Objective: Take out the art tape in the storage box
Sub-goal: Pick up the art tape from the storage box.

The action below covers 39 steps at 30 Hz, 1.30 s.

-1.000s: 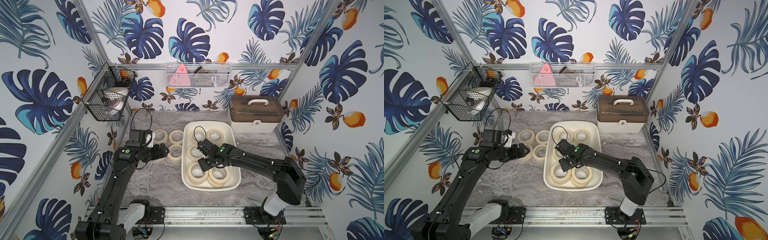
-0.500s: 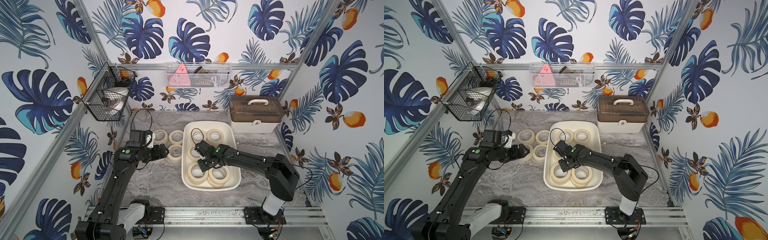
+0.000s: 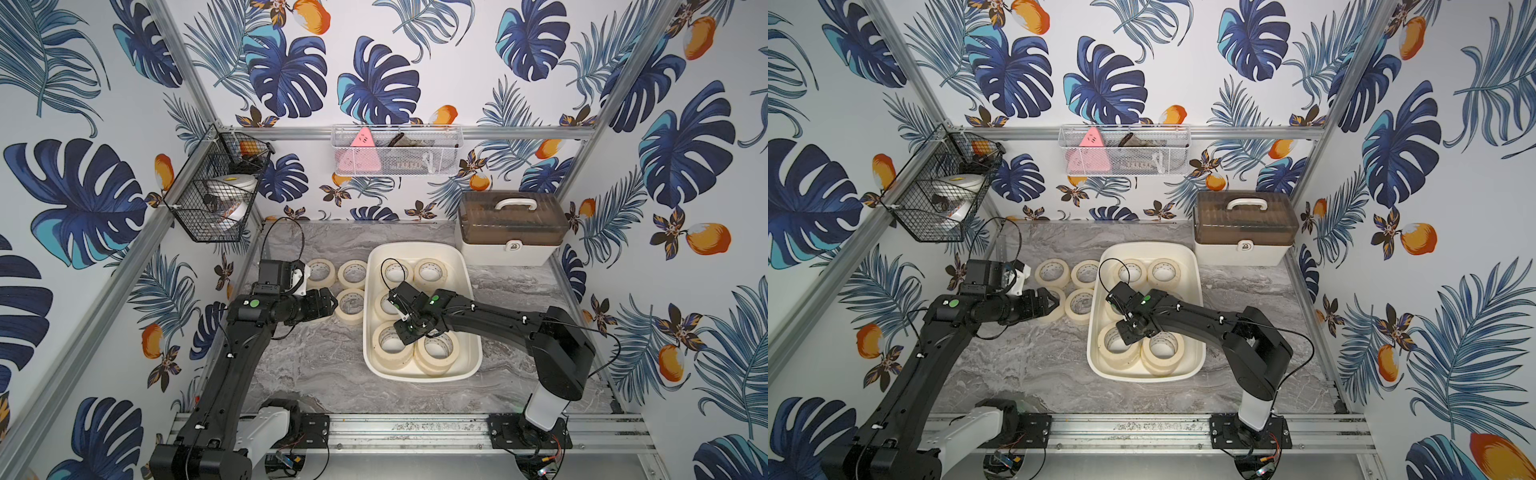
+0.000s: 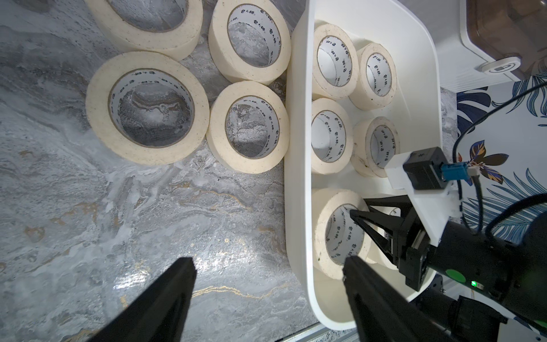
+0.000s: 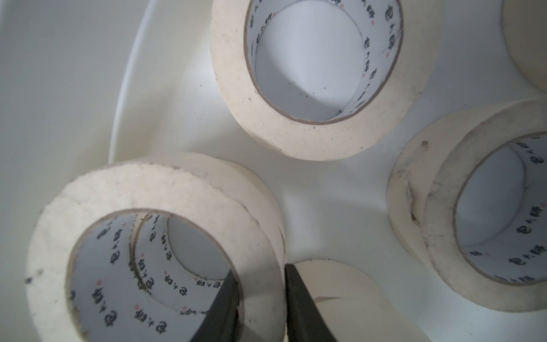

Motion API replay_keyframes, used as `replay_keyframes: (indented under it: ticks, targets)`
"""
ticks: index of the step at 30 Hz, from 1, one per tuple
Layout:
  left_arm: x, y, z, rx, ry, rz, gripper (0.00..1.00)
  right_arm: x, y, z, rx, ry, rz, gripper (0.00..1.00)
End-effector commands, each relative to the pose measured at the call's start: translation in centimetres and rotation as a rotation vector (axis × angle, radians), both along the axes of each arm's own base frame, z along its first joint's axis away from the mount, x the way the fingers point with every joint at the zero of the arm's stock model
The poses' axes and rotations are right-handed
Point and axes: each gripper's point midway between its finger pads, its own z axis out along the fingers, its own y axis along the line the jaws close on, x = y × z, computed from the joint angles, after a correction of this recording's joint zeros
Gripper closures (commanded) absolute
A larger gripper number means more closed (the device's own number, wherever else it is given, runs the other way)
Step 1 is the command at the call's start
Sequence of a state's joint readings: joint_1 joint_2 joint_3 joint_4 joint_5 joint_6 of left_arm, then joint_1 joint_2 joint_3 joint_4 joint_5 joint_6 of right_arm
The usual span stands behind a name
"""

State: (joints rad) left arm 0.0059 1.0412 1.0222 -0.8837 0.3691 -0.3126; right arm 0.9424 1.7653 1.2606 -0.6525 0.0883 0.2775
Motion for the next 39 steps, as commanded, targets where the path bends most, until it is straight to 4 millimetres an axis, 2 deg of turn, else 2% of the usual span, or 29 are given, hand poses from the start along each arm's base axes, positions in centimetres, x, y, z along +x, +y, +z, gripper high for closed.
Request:
replay_keyframes:
  ticks: [1, 5, 11, 18, 23, 28, 34, 39]
  targets:
    - [0.2, 0.0, 0.1, 0.009, -0.016, -0.008, 0.14, 0.2, 0.7, 0.4, 0.034, -0.007, -0.001, 0.78]
    - [0.1, 0.0, 0.2, 0.006, -0.017, -0.006, 0.14, 0.3, 0.7, 1.3, 0.043, -0.014, -0.007, 0.83]
    - [0.1, 0.3, 1.2, 0.019, -0.04, 0.004, 0.15, 1.0, 0.4, 4.1, 0.055, -0.053, -0.083, 0.93]
    - [0.1, 0.3, 2.7, 0.026, -0.067, 0.007, 0.19, 2.1, 0.4, 6.7, 0.068, -0.07, -0.208, 0.93]
    - [-0.2, 0.2, 3.8, 0.047, -0.081, -0.003, 0.21, 2.8, 1.7, 8.2, 0.132, -0.075, -0.235, 0.93]
    - [-0.7, -0.5, 4.5, 0.069, -0.094, -0.015, 0.24, 3.3, 3.9, 9.3, 0.206, -0.06, -0.243, 0.93]
    - [-1.6, -3.0, 4.6, 0.118, -0.081, -0.08, 0.25, 3.5, 6.6, 9.9, 0.221, -0.059, -0.219, 0.93]
    - [-1.7, -3.7, 3.9, 0.191, -0.062, -0.094, 0.25, 3.0, 8.8, 10.7, 0.255, -0.062, -0.191, 0.93]
